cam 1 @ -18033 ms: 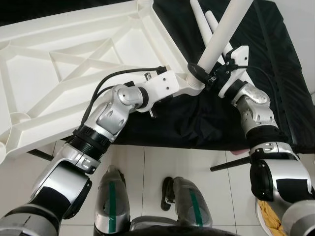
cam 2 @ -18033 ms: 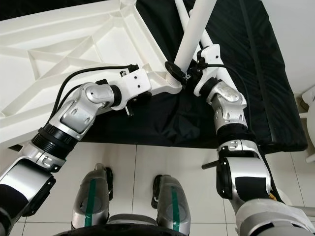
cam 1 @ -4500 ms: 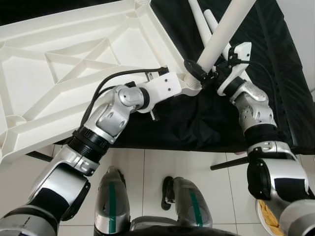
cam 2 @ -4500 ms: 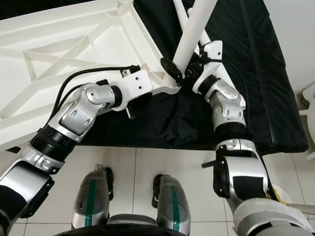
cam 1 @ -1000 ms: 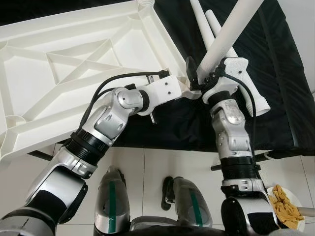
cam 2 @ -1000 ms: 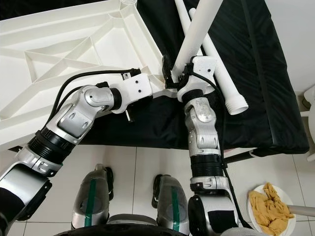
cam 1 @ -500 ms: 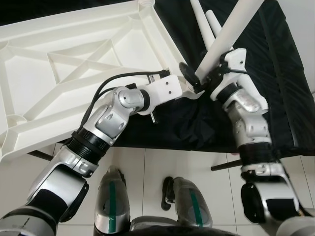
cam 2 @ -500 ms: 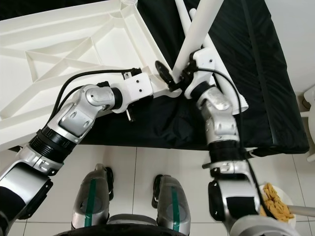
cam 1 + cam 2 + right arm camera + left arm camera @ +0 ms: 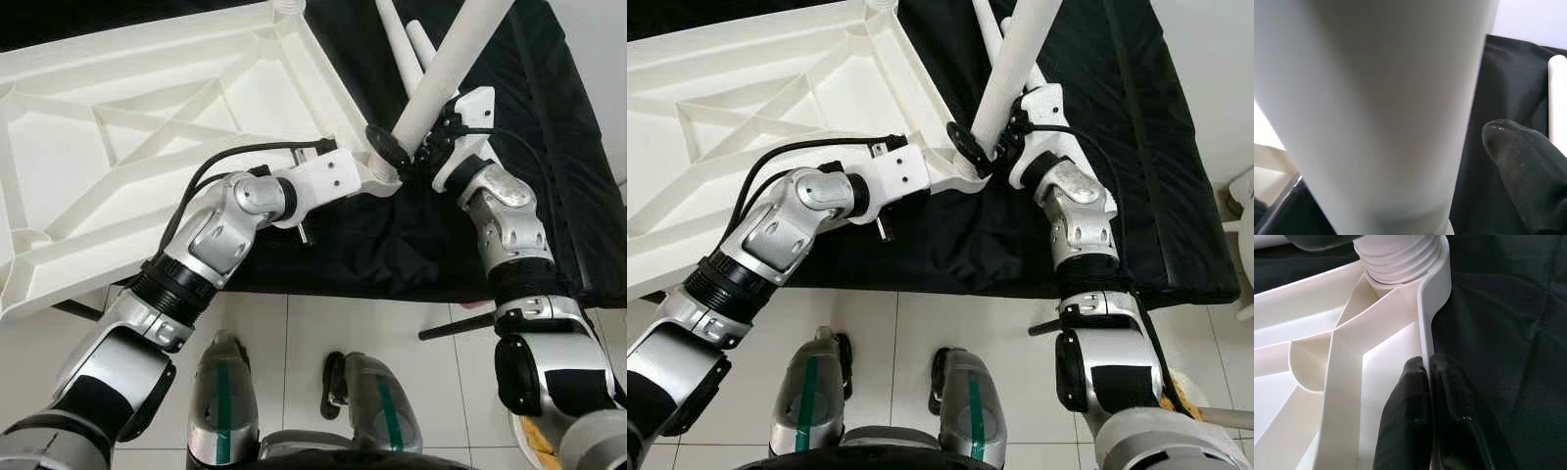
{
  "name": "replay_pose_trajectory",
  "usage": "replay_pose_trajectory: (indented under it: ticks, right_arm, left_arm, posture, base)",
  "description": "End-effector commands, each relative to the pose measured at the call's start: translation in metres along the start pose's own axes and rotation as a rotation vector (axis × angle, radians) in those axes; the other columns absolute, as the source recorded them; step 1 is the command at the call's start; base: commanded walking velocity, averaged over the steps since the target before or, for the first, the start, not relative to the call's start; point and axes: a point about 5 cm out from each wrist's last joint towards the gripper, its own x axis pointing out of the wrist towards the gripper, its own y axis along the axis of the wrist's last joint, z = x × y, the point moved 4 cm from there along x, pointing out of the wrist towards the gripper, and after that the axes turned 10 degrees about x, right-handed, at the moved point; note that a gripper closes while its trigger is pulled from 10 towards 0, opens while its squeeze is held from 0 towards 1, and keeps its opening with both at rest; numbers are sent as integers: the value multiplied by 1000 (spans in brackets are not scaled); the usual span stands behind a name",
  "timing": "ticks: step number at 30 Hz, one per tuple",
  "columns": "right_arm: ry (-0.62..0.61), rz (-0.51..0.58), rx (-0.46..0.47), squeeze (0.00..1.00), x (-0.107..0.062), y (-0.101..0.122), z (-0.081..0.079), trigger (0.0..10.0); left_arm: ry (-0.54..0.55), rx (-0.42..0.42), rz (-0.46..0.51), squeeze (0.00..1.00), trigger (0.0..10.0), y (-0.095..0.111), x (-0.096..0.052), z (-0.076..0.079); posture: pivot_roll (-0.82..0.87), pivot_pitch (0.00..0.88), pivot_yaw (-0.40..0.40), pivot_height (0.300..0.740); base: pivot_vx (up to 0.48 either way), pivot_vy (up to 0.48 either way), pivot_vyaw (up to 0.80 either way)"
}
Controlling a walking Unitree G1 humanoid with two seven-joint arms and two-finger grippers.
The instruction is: Building children table
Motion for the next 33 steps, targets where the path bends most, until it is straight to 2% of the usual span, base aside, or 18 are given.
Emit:
replay_pose_trajectory:
  ticks: [1, 5, 6, 31, 32, 33]
  right_arm:
    - [1, 2, -6, 0, -3, 2, 6, 10000]
    - [9, 5, -4, 0, -3, 2, 7, 10000]
    - [28, 9, 1, 0, -3, 2, 7, 0]
    - [106, 33, 23, 0, -5, 2, 2, 0]
    - [93, 31, 19, 0, -5, 1, 2, 8314]
    - [93, 31, 19, 0, -5, 1, 2, 8314]
  left_arm:
    - [-13, 44, -2, 0, 10000, 3, 3, 4]
    - [-14, 45, 0, 0, 10000, 3, 3, 4]
    - [-14, 46, 1, 0, 10000, 4, 3, 4]
    - [-9, 43, 4, 0, 10000, 4, 4, 3]
    - [-8, 43, 4, 0, 10000, 5, 4, 2]
    - [-8, 43, 4, 0, 10000, 5, 4, 2]
  posture:
    - [65, 18, -58, 740]
    - [64, 16, -58, 740]
    - [63, 15, -59, 740]
    - [57, 30, -61, 740]
    - [57, 30, -62, 740]
    - [57, 30, -62, 740]
  base:
    - [0, 0, 0]
    - [0, 0, 0]
    - [0, 0, 0]
    - [0, 0, 0]
    - [0, 0, 0]
    - [0, 0, 0]
